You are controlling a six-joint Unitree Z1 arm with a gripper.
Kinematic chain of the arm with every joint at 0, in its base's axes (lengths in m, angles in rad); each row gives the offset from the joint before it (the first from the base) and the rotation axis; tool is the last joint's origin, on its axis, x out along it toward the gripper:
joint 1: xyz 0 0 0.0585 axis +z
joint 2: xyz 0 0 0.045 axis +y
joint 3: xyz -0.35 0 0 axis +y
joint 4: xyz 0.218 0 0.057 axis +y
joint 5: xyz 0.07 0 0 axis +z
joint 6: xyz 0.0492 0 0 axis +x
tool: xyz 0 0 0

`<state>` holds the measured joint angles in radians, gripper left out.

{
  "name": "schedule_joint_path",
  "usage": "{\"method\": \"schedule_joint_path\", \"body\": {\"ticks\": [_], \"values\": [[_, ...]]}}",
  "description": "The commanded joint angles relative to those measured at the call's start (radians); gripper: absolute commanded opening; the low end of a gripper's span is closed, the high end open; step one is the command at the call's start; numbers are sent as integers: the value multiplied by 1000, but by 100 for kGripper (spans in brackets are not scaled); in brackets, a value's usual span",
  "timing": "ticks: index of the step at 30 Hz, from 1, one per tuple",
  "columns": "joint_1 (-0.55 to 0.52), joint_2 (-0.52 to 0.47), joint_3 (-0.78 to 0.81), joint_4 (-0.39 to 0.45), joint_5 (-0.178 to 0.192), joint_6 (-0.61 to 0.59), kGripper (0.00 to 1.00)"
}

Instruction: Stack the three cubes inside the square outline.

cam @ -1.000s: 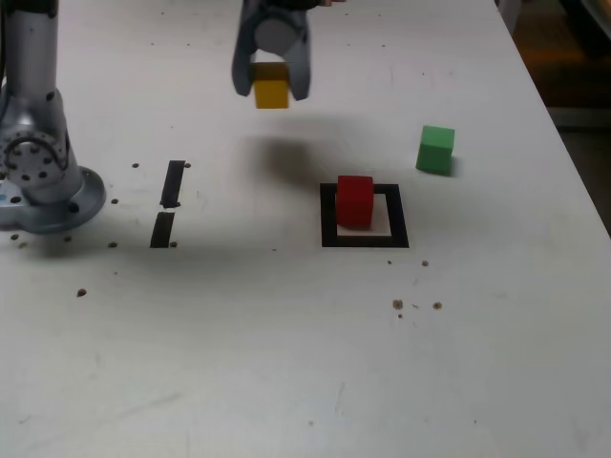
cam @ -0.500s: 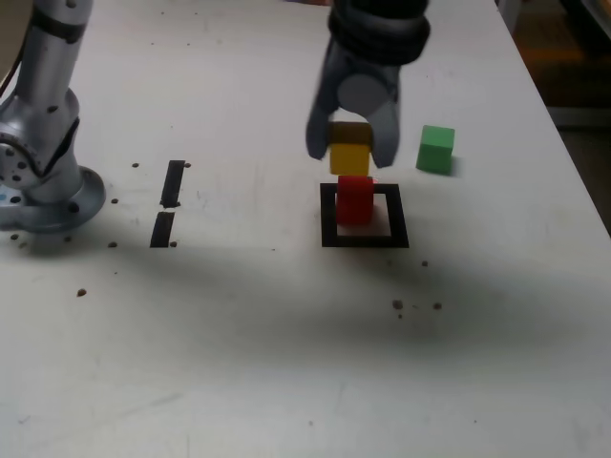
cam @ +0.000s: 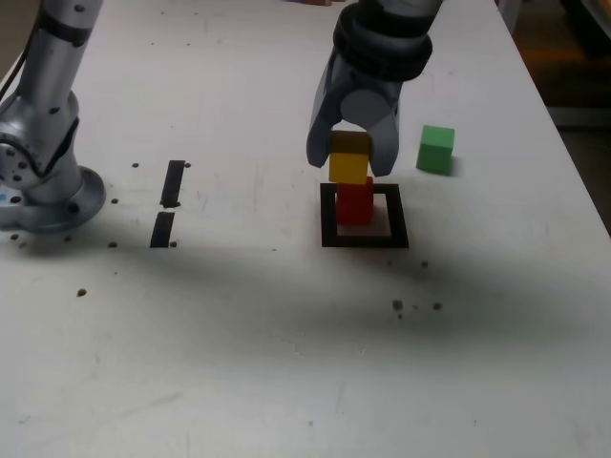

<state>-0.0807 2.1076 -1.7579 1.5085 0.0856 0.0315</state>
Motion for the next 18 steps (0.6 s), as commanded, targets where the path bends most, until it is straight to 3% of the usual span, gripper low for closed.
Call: {"method": "schedule_joint_path", "body": {"ticks": [1,14,18], "values": [[7,13,11,-13,3,-4,11],[12,34,11,-60,7,-5,12],[12,35,12,-60,7,-5,19]]}}
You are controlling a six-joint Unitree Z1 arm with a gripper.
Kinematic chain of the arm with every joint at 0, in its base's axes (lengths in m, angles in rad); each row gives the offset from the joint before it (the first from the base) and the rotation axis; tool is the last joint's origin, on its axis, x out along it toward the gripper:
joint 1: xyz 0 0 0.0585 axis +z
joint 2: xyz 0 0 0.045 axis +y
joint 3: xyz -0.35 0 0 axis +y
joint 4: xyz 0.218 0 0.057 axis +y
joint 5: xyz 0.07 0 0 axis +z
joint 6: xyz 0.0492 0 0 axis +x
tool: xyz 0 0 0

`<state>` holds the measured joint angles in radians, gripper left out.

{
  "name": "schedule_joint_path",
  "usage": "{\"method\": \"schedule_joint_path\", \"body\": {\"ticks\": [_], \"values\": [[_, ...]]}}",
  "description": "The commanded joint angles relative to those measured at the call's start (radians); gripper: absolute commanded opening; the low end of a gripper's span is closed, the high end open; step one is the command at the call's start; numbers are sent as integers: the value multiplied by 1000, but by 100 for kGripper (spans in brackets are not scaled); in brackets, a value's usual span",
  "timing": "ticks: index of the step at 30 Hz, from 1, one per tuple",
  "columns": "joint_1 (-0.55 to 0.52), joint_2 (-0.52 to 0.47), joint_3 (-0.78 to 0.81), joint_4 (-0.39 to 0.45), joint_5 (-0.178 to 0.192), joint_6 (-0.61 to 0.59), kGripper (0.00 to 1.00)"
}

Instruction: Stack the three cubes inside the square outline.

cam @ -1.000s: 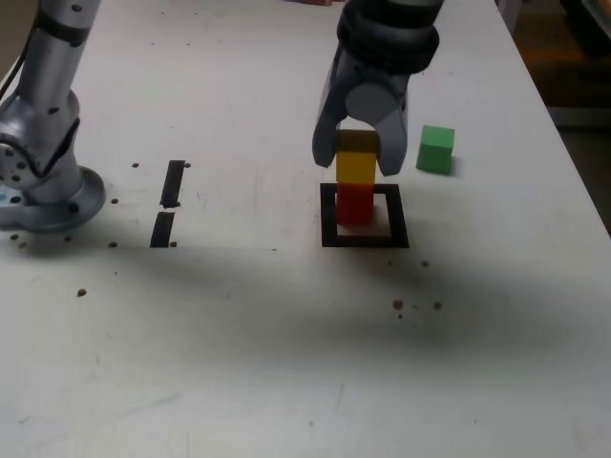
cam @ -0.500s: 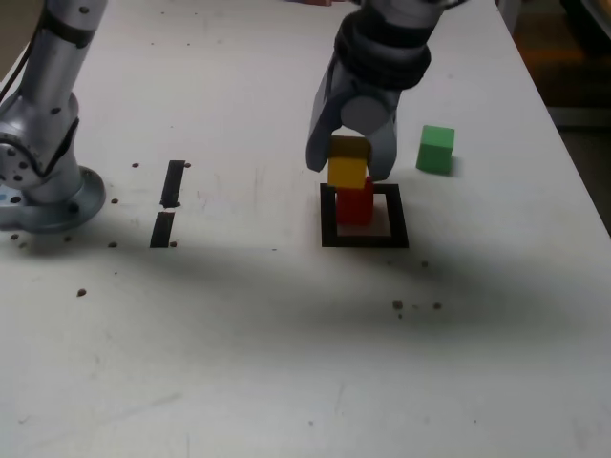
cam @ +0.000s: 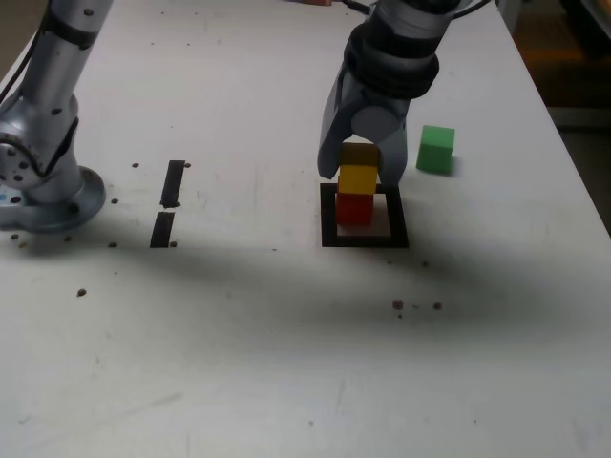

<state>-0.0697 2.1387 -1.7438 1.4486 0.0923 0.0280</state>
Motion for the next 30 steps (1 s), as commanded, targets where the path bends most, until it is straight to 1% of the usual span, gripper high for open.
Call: {"method": "schedule_joint_path", "body": {"ticks": [1,3,6,7,8,9,12,17,19,22,24,26,28,30], "values": [[1,5,-1,1,0,-2,25],[1,6,1,2,-2,-1,41],[1,6,1,3,-4,0,72],[1,5,0,3,-5,1,83],[1,4,0,3,-5,2,90],[1,3,-1,3,-6,2,94],[1,1,-1,3,-8,3,99],[1,-16,-4,13,-4,-1,100],[1,-36,-15,30,8,-2,100],[2,-77,-55,74,43,7,100],[14,-110,-100,114,68,35,100],[35,-130,-147,139,79,79,100],[64,-135,-209,152,75,137,100],[92,-115,-290,158,67,194,100]]}}
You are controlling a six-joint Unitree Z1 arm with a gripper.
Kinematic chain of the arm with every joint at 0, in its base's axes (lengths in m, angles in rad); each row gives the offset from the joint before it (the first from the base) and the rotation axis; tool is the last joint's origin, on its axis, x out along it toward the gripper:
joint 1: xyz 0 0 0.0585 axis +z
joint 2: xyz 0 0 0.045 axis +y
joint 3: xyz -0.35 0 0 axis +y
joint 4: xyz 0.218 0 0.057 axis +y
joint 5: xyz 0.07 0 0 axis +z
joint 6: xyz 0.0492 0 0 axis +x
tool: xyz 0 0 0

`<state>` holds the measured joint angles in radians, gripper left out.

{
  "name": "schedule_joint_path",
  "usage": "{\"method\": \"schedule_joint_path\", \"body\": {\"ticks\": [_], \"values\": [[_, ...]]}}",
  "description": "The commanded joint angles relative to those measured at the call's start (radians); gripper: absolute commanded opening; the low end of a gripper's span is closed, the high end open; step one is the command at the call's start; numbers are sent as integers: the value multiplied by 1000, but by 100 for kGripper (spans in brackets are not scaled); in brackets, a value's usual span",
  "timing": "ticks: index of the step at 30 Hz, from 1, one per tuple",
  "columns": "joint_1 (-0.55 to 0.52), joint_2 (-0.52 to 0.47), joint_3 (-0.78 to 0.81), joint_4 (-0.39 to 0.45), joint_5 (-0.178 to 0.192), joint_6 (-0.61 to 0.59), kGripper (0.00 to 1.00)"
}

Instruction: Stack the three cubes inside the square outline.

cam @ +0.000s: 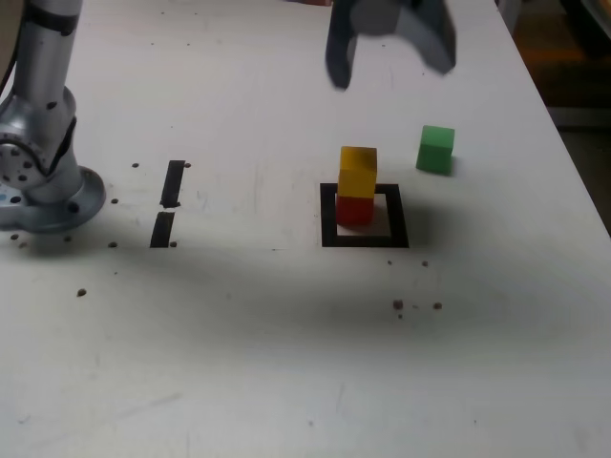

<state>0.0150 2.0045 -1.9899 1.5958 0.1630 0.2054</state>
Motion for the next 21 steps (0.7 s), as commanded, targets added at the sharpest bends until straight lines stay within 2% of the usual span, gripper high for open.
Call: {"method": "schedule_joint_path", "body": {"ticks": [1,5,10,21], "values": [[20,38,-88,15,-9,42,100],[47,128,-223,30,-25,95,99],[52,205,-222,33,-26,123,98],[53,365,-195,8,25,150,92]]}}
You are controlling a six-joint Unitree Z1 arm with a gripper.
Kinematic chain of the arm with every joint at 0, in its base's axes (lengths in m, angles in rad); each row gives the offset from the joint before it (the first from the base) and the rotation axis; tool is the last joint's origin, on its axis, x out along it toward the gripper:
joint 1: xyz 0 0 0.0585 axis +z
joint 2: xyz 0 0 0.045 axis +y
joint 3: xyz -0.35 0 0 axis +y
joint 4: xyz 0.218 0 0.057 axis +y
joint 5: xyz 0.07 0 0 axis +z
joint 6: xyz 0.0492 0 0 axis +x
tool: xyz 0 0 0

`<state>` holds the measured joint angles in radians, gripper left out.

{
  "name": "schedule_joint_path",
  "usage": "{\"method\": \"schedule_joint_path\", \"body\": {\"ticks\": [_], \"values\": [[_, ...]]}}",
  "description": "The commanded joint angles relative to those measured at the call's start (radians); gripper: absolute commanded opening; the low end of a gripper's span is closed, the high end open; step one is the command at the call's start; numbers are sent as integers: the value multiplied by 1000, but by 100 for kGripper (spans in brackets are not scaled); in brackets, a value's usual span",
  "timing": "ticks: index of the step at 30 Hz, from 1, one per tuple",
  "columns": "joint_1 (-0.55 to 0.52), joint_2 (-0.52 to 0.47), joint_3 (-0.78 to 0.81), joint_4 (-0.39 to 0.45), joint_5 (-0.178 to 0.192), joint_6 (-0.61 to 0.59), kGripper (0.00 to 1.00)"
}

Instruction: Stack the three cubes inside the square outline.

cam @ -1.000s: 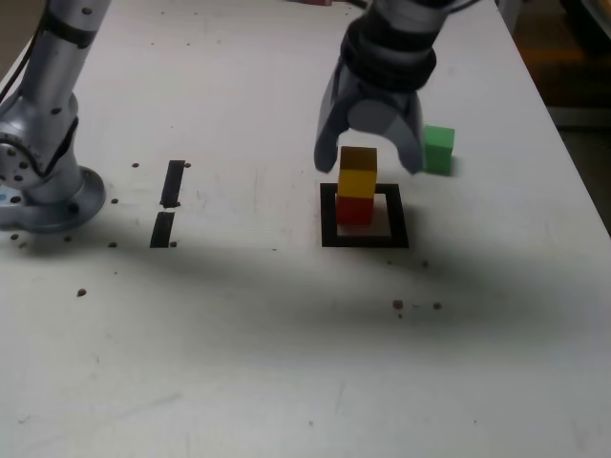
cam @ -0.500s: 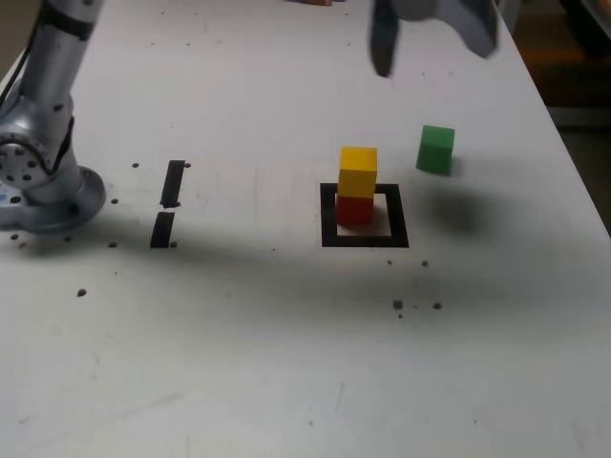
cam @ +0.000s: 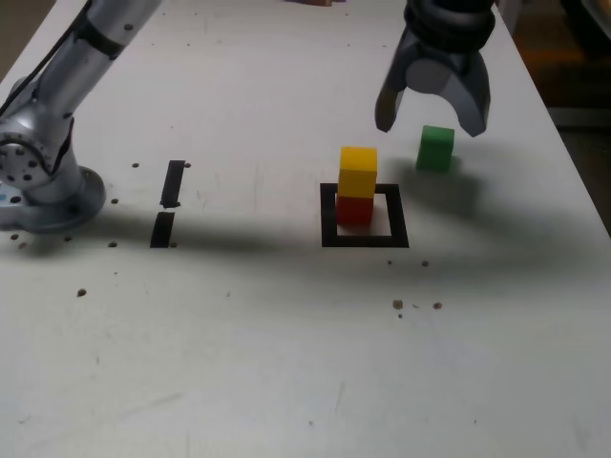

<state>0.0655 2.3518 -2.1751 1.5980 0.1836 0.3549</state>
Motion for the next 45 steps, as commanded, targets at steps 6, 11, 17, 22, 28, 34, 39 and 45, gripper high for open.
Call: {"method": "schedule_joint_path", "body": {"ticks": [6,11,17,22,28,34,39,45], "values": [[2,51,-23,-14,10,-12,84],[6,75,-28,-32,30,-14,75],[8,86,-35,-38,49,-14,49],[13,98,-52,-39,44,-15,39],[15,116,-109,-34,29,-35,17],[-19,-8,-116,30,50,-73,11],[-62,-214,-13,40,2,-127,6],[-133,-389,184,40,-78,-253,4]]}}
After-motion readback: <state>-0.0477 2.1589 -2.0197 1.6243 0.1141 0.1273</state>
